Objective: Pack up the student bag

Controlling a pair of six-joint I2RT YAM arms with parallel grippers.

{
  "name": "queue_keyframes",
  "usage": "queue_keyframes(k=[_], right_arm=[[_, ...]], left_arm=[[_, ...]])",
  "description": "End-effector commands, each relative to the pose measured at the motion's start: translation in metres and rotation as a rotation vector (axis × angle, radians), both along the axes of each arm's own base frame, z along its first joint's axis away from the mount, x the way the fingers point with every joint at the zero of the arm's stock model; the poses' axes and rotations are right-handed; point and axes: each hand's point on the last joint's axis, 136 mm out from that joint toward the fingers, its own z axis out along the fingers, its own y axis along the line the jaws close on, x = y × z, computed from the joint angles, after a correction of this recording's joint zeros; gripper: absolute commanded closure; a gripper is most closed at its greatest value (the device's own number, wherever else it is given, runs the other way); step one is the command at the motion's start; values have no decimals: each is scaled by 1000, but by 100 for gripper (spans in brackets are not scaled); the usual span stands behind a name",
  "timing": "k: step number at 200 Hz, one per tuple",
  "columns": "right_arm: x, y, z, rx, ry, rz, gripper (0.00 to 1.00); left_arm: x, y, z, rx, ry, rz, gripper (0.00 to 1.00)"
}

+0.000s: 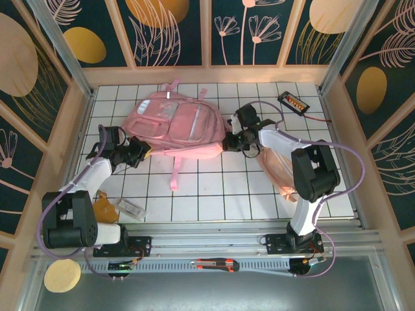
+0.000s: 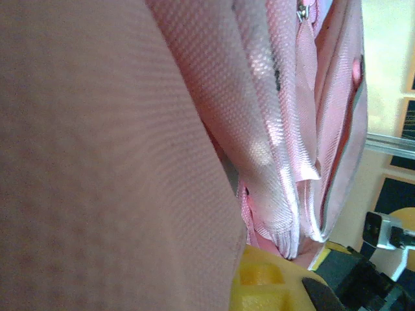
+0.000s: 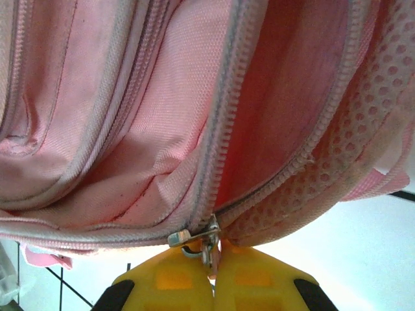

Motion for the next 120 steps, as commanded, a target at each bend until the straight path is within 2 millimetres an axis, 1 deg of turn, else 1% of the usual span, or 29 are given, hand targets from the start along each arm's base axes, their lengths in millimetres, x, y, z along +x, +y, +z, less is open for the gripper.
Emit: queue_keyframes(k=[1,8,9,13,15,18,19,22,23,26,33,42,50,61,75,78,84,97,103,120], right_arm=[[10,-6,5,-69,-77,3,100],[1,9,8,-42,-78,41,100],[0,11,8,-38,-78,46,100],[-6,20,10,-22,-77,67,100],[-8,24,10,-13,-76,73,100],[-12,30,11,-1,-75,88,100],[-12,31,11,1,-74,88,100],[-20,42,12,13,-71,114,100],[-21,45,12,17,-70,118,100],[-26,52,13,24,-68,134,100],[-33,65,14,49,-58,151,100],[-40,80,15,93,-38,157,100],[-44,90,16,125,-22,159,100],[-46,98,17,137,-19,159,100],[-47,106,18,147,-15,167,100],[-48,108,17,147,-10,170,100],[-49,111,17,149,-7,179,100],[-53,117,17,146,-2,193,100],[-54,118,17,146,0,199,100],[-59,122,15,149,7,208,100]], left_arm=[[33,42,5,151,-82,66,100],[42,42,3,146,-86,65,100],[43,42,4,146,-88,64,98],[48,41,4,140,-93,59,82],[51,41,3,137,-93,57,71],[54,41,4,132,-96,54,59],[55,40,4,131,-95,54,55],[58,40,4,127,-95,53,44],[59,40,4,126,-94,52,41],[61,40,5,121,-97,51,37],[64,39,9,117,-104,51,31],[61,40,13,117,-104,60,21],[52,39,16,105,-96,73,19],[36,31,16,66,-83,82,18],[12,9,10,13,-50,71,16],[8,3,9,0,-48,69,13],[0,-8,8,-35,-47,79,11],[-11,-31,9,-139,-59,115,8],[-15,-40,10,-171,-62,124,2],[-22,-59,11,-216,-51,127,1]])
